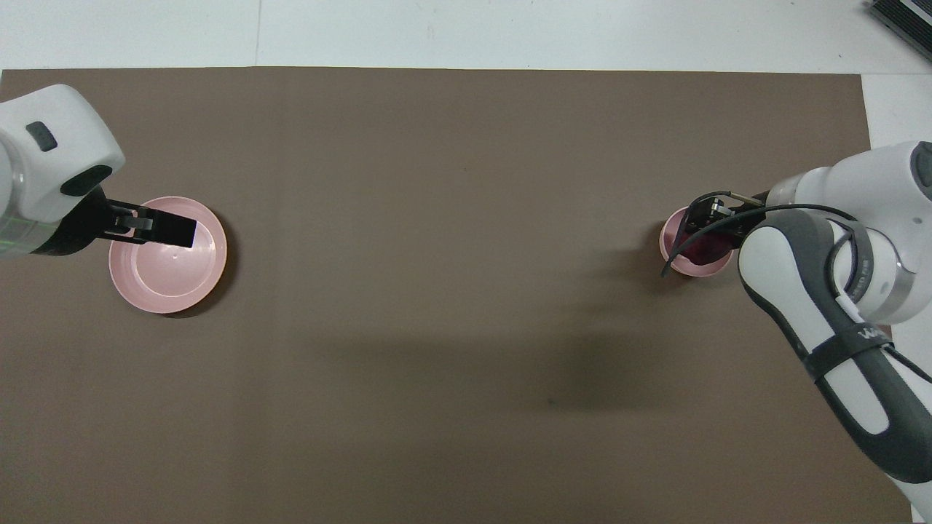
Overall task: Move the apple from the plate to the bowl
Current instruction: 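Lower the apple into the small bowl while the left gripper withdraws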
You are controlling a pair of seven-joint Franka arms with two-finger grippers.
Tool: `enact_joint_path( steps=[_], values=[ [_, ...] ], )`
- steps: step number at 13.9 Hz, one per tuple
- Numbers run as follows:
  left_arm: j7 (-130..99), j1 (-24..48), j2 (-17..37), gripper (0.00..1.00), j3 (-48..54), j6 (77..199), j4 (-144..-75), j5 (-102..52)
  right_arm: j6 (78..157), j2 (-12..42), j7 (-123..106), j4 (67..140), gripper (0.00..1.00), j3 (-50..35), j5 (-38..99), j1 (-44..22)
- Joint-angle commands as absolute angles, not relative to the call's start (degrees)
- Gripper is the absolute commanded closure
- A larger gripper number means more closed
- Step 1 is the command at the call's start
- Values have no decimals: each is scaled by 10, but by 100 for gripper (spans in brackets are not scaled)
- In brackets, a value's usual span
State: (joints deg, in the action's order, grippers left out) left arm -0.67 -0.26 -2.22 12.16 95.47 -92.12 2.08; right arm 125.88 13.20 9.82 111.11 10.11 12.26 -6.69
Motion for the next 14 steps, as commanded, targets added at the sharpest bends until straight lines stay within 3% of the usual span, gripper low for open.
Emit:
enact_joint_path(
  steps=[1,4,6,7,10,14],
  values=[
    [-5,-26,-20,0,126,945,-915,27,1267,145,88,1106,100,95,114,-59],
    [-1,-28,-21,0,121,945,-911,26,1266,149,93,1108,94,95,114,-68],
    [-1,-28,-20,0,120,937,-899,27,1267,154,92,1108,75,95,114,-66],
    [-1,-29,-17,0,120,936,-893,27,1267,154,91,1108,56,95,114,-66],
    [4,-57,-10,0,120,935,-878,25,1267,155,91,1108,32,95,114,-61],
    [4,31,11,0,34,889,-819,20,1267,158,90,1105,1,96,113,-62]
  ],
)
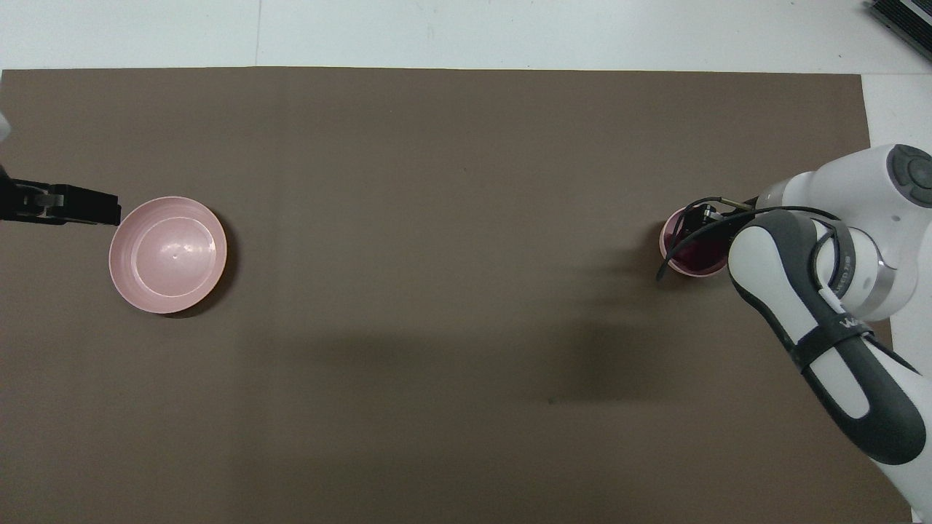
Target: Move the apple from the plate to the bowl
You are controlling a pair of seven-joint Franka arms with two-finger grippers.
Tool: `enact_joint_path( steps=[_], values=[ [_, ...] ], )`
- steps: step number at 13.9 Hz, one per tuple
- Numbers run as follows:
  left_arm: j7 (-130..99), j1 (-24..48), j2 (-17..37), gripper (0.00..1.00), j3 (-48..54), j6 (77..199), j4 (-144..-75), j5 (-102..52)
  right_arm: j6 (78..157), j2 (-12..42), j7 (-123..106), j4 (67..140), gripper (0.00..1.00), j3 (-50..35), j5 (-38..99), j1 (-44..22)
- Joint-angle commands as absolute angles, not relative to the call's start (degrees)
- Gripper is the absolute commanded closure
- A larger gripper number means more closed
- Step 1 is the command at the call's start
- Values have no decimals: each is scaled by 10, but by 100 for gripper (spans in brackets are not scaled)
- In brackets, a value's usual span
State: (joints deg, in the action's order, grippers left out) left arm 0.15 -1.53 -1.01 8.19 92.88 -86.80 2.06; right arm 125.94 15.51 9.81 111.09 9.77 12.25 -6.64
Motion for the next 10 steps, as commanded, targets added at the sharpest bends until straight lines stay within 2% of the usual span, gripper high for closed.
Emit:
enact_joint_path(
  steps=[1,6,10],
  values=[
    [4,33,9,0,31,878,-815,12,1267,158,88,1103,0,96,113,-62],
    [-1,36,-21,0,24,857,-839,6,1239,135,89,1086,0,98,95,-67],
    [-2,33,-21,0,25,860,-840,6,1117,89,91,1027,0,98,33,-67]
  ],
)
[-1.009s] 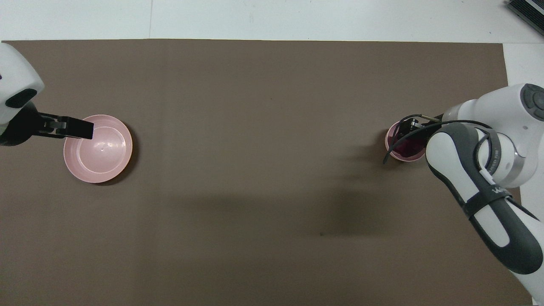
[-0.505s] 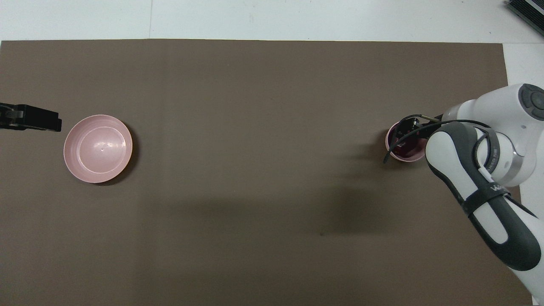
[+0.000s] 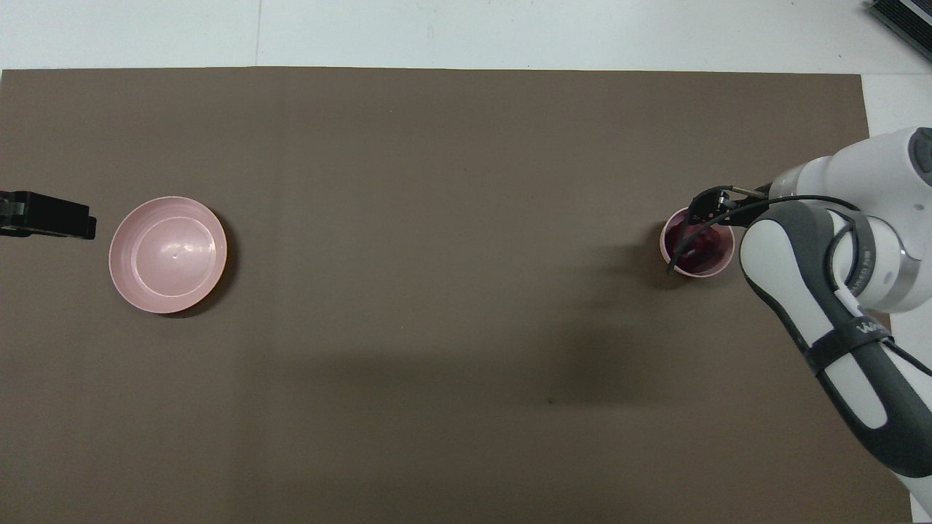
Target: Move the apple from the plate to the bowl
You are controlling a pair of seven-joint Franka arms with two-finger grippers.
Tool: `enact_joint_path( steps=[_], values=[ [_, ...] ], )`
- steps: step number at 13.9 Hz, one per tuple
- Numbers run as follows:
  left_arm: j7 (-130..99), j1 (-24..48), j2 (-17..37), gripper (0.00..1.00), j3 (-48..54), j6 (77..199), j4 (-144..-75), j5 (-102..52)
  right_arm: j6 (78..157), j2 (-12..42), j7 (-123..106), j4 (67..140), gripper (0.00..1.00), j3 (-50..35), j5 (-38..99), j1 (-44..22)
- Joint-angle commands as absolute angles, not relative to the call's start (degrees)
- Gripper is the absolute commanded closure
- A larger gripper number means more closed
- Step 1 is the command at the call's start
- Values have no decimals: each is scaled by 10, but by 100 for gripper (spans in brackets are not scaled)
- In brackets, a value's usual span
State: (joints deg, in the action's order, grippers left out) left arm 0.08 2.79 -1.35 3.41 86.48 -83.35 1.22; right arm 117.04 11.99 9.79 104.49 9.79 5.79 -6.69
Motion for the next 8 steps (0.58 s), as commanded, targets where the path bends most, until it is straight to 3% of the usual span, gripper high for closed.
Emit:
enact_joint_path(
  steps=[1,4,8],
  values=[
    [-2,29,-21,0,25,859,-840,6,1089,65,86,1025,0,98,19,-68],
    [-2,22,-22,0,25,835,-841,7,991,1,75,1001,0,90,-2,-68],
    [-40,-10,-17,0,25,856,-835,2,815,-1,74,865,0,84,8,-68]
  ],
)
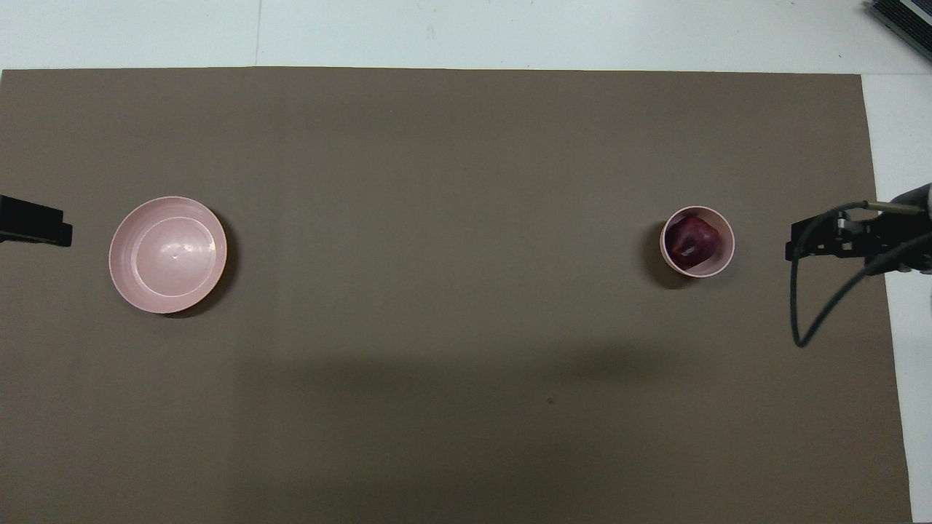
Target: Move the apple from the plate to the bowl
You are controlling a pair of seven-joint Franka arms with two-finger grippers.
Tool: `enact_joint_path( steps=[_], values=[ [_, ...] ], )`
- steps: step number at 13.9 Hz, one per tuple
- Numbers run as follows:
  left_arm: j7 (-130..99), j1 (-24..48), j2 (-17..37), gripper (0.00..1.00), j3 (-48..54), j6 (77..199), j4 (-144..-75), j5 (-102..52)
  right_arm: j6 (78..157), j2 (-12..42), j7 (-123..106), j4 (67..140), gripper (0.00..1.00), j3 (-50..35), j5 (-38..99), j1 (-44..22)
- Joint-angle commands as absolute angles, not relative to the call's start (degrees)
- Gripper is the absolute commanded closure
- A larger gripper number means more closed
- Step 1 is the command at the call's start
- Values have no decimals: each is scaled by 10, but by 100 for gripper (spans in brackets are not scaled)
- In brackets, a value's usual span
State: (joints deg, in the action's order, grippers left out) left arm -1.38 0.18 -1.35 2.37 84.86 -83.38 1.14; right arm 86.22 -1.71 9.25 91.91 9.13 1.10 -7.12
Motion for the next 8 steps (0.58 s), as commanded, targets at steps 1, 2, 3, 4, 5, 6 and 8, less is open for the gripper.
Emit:
enact_joint_path(
  steps=[1,2,3,4,5,6,8],
  values=[
    [-41,-7,-16,0,25,850,-833,3,801,-3,73,852,0,77,8,-68],
    [-39,-7,-17,0,25,846,-833,2,793,-4,69,839,0,76,3,-67],
    [-39,-7,-17,0,26,844,-832,1,786,-4,53,822,0,76,0,-67],
    [-38,-7,-17,0,25,844,-832,0,768,-4,31,808,0,76,-3,-68],
    [-38,-8,-17,0,23,845,-832,-6,764,-6,13,807,0,75,-3,-67],
    [-38,-8,-18,0,22,844,-832,-15,767,-31,-1,823,0,76,-1,-67],
    [-37,-8,-21,0,22,835,-835,-15,776,-54,-48,871,0,77,0,-64]
  ],
)
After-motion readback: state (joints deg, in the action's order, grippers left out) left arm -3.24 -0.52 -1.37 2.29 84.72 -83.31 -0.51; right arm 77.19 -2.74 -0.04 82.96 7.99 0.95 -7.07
